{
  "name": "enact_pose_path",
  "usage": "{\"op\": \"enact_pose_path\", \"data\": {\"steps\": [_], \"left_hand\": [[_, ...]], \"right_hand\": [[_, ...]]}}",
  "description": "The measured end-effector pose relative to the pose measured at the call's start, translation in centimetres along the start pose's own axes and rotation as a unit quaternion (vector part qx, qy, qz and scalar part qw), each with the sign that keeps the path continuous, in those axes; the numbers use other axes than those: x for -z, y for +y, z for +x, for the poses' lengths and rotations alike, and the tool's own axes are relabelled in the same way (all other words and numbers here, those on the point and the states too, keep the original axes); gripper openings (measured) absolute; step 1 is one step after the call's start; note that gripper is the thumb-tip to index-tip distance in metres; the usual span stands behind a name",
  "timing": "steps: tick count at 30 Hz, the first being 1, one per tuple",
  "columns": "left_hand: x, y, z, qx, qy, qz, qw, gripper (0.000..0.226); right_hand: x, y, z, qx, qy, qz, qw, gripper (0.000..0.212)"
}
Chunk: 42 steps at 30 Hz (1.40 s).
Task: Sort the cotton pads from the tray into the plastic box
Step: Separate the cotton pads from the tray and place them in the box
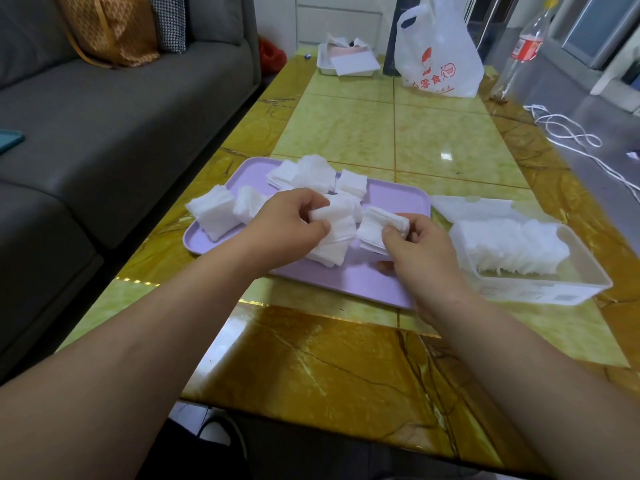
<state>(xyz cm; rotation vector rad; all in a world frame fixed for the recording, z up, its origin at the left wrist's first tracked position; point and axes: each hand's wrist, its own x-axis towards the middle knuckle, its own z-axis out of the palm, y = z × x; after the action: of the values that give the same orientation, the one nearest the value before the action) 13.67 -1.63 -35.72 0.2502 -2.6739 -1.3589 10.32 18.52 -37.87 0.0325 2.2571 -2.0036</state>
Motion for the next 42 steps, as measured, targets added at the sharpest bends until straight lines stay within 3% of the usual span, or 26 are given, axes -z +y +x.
{"op": "enact_pose_path", "data": {"steps": [6, 12, 17, 27, 30, 33, 37, 42], "left_hand": [[0.5, 1.0, -0.4, 0.041, -0.040, -0.104, 0.993, 0.005], [0.6, 1.4, -1.1, -0.016, -0.135, -0.141, 0.981, 0.011], [0.0, 1.0, -0.8, -0.023, -0.087, -0.125, 0.988, 0.016], [-0.1, 0.1, -0.3, -0.026, -0.055, -0.072, 0.996, 0.017], [-0.2, 0.3, -0.3, -0.026, -0.040, -0.047, 0.998, 0.032], [-0.2, 0.2, -0.5, -0.022, -0.092, -0.025, 0.995, 0.047], [-0.6, 0.2, -0.6, -0.053, -0.126, -0.030, 0.990, 0.018], [-0.8, 0.3, -0.5, -0.061, -0.103, -0.042, 0.992, 0.015]], "right_hand": [[0.0, 0.3, 0.4, -0.013, 0.021, 0.011, 1.000, 0.014], [0.2, -0.4, 0.2, -0.013, -0.022, 0.022, 0.999, 0.017], [-0.2, -0.6, -0.3, 0.001, -0.119, 0.028, 0.993, 0.029], [0.0, -1.3, -0.7, -0.012, -0.170, 0.056, 0.984, 0.017], [0.0, -1.0, -1.0, 0.027, -0.162, 0.010, 0.986, 0.026], [-0.1, -0.7, -0.7, 0.042, -0.135, -0.030, 0.990, 0.037], [-0.3, -0.8, -0.9, 0.044, -0.128, -0.065, 0.989, 0.042], [-0.9, -0.8, -1.1, 0.035, -0.124, -0.077, 0.989, 0.045]]}}
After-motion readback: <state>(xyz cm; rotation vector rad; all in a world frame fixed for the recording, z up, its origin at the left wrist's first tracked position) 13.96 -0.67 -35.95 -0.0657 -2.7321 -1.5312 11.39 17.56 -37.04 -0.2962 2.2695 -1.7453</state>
